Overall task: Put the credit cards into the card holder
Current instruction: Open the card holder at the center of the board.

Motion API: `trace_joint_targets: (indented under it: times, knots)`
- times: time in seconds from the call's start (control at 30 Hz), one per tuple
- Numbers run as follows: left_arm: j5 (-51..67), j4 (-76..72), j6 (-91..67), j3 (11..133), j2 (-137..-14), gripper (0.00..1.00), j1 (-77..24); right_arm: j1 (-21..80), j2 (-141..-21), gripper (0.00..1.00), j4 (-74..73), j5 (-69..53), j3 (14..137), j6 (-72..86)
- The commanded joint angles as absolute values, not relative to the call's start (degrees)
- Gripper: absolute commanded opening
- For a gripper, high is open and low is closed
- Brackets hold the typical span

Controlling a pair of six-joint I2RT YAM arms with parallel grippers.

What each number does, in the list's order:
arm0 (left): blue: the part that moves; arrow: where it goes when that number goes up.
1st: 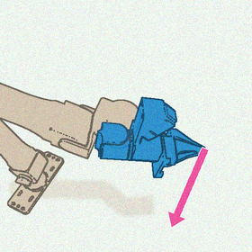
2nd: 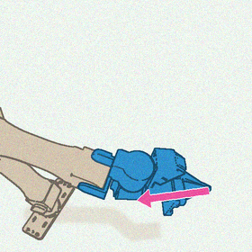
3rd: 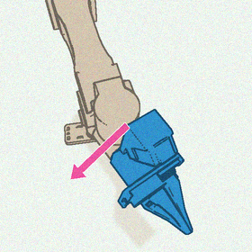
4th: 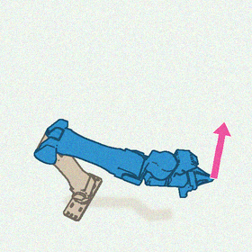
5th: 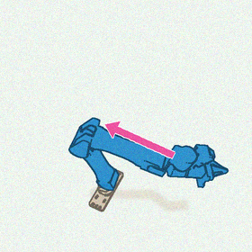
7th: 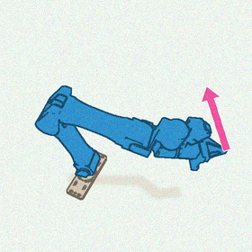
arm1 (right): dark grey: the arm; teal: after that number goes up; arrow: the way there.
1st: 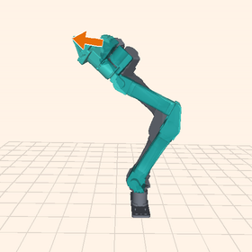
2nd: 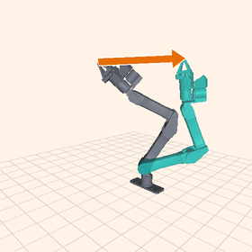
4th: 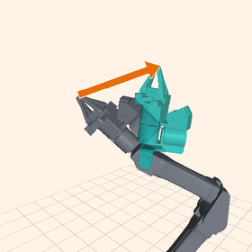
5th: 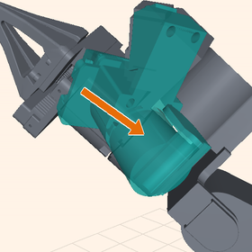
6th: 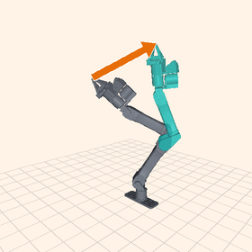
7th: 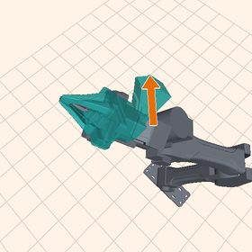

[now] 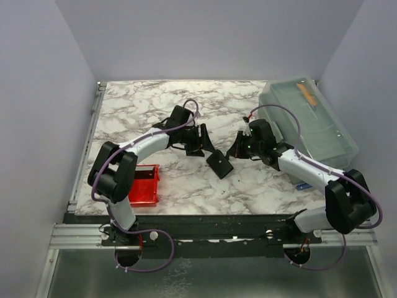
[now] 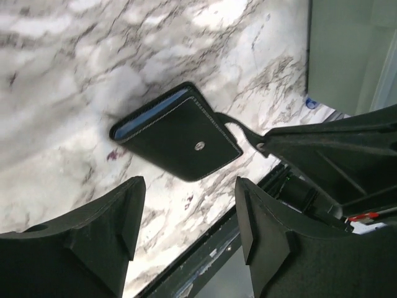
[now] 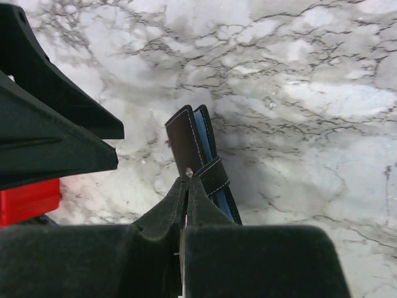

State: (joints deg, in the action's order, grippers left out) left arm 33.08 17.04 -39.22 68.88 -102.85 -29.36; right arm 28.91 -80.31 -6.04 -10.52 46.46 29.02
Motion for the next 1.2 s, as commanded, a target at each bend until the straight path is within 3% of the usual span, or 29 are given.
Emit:
trace_joint_targets:
  times: [0.0,0.23,0.77,0.97,1.17]
  knots:
    - [29.02,18.98,-43.88,62.83,-98.42,0.66,-29.4,28.69,-77.48,0.01,-3.22,-16.04,46.41,35.18]
    - [28.46,15.3,-50.35,59.15,-97.08,0.7,-29.97,28.78,-76.29,0.0,2.99,-21.66,43.64,39.88]
    - [21.63,7.21,-59.86,52.71,-91.23,0.8,-32.63,28.83,-74.59,0.01,0.98,-19.74,42.44,41.03]
    - [22.41,6.96,-60.16,52.75,-94.13,0.73,-32.83,28.83,-73.96,0.01,0.25,-18.11,41.6,41.39]
    - [21.07,7.1,-56.11,52.23,-93.88,0.5,-32.83,28.78,-71.81,0.01,-4.54,-12.88,40.7,40.42]
